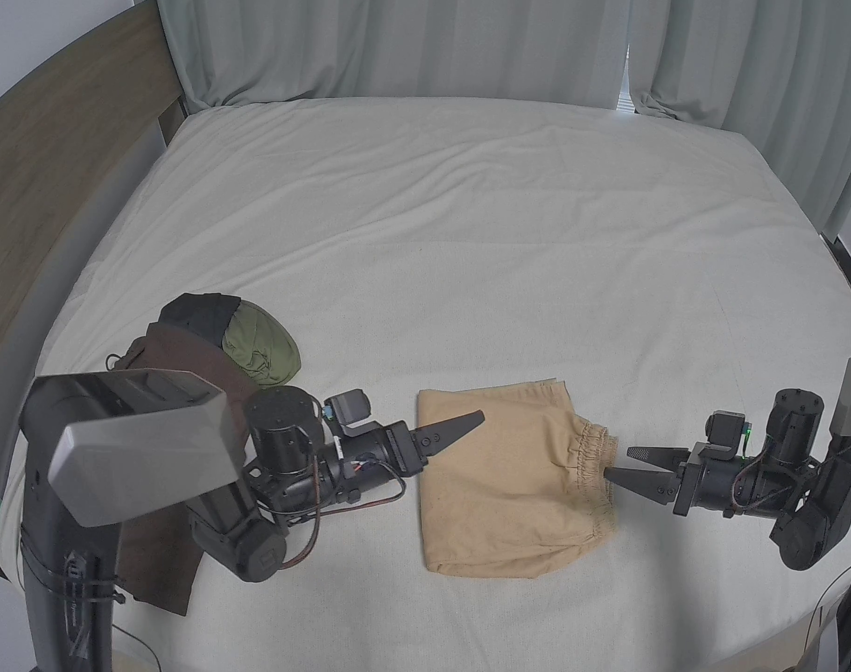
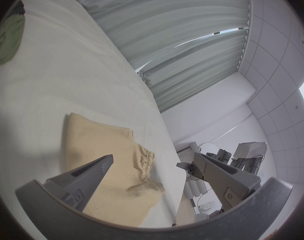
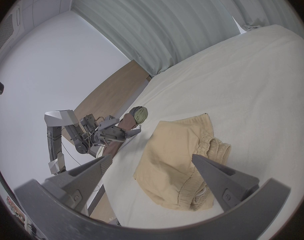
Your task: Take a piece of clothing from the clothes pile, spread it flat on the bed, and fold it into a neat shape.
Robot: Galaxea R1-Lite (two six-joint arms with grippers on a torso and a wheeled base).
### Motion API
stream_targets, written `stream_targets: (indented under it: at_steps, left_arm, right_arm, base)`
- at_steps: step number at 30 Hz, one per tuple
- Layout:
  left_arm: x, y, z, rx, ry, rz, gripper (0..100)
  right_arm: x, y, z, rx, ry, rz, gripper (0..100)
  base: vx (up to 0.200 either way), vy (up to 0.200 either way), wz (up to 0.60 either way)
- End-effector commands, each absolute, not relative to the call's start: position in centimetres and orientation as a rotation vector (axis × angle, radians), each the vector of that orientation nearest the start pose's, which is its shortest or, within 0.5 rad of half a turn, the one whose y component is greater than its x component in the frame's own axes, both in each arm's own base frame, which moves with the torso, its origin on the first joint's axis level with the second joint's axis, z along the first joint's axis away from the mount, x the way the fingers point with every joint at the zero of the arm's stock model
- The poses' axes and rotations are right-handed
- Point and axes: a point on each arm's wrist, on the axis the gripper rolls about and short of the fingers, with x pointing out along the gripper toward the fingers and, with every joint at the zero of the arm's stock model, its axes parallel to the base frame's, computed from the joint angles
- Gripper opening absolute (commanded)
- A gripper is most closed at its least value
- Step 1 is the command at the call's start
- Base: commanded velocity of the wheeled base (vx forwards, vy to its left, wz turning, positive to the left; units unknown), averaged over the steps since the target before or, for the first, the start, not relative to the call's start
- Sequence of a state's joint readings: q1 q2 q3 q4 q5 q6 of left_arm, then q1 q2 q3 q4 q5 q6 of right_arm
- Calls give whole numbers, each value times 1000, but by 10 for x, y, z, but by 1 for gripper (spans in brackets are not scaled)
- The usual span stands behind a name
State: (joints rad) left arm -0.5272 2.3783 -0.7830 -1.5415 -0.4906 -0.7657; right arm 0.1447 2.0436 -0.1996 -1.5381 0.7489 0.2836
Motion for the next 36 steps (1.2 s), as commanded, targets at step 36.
stream_targets:
  at_steps: [36]
  left_arm:
    - [259, -22, 79, -96, 170, -793, 100]
  right_arm:
    - [241, 65, 36, 363, 508, 880, 100]
  base:
    - [0, 0, 0]
